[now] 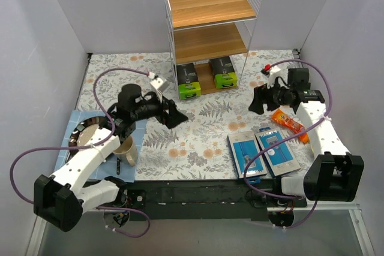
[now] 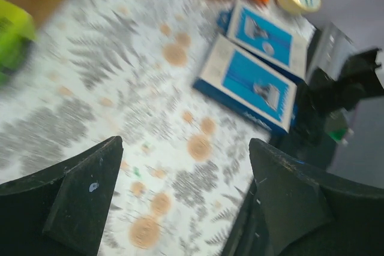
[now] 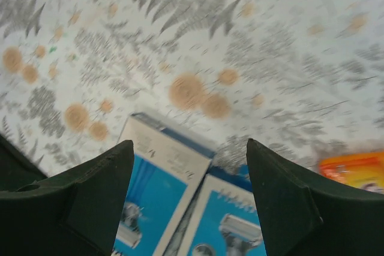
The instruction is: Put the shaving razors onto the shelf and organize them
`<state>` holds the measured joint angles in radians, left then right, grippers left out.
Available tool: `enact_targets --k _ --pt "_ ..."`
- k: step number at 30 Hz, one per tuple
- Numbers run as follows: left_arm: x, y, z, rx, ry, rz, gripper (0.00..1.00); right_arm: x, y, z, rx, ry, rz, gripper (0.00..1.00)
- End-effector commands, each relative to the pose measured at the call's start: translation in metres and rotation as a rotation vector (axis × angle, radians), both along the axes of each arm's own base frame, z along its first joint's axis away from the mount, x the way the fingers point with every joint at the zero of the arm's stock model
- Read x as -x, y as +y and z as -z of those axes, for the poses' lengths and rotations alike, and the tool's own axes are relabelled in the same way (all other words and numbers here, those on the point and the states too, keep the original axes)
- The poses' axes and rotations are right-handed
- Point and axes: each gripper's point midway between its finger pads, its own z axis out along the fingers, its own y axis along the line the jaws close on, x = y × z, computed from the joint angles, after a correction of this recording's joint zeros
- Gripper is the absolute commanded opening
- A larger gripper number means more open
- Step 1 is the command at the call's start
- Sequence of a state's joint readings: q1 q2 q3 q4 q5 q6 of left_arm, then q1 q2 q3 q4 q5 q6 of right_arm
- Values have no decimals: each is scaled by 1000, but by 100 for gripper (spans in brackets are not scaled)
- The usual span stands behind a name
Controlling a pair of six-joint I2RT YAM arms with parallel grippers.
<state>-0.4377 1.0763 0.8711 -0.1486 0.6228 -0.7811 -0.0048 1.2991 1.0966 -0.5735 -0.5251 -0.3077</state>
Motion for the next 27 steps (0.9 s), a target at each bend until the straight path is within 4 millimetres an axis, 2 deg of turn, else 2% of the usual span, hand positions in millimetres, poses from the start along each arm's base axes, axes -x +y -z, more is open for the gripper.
enact_targets --k 1,4,5,7,8,9,10,16,17,22,25,26,27 --pt "26 -30 38 46 175 84 86 69 26 45 -31 308 -91 82" --pt "23 -44 59 29 265 64 85 87 16 72 49 420 -45 82" --pt "21 -50 73 14 332 53 84 88 17 76 63 423 -48 82" --pt "21 -65 86 -16 377 41 82 86 13 83 94 433 -45 82" --pt "14 -72 94 -29 411 20 82 88 15 87 108 452 -54 82" --pt "12 -76 95 -25 421 7 83 87 15 90 126 465 -54 82" --pt "6 -83 87 11 381 13 84 88 15 99 146 500 -55 82" --pt "-15 -83 110 -97 335 -21 87 101 25 123 229 573 -115 82" --pt "-17 -79 115 -122 341 -38 87 103 28 124 238 573 -128 82" --pt "-17 -82 116 -137 324 -6 88 107 42 136 213 612 -163 77" --pt "-18 -80 111 -137 309 -12 88 97 64 140 191 599 -187 75" --pt "-18 -80 109 -130 304 -14 89 86 71 137 179 581 -179 75" --pt "-16 -79 108 -121 309 -17 89 80 76 144 174 592 -172 75"
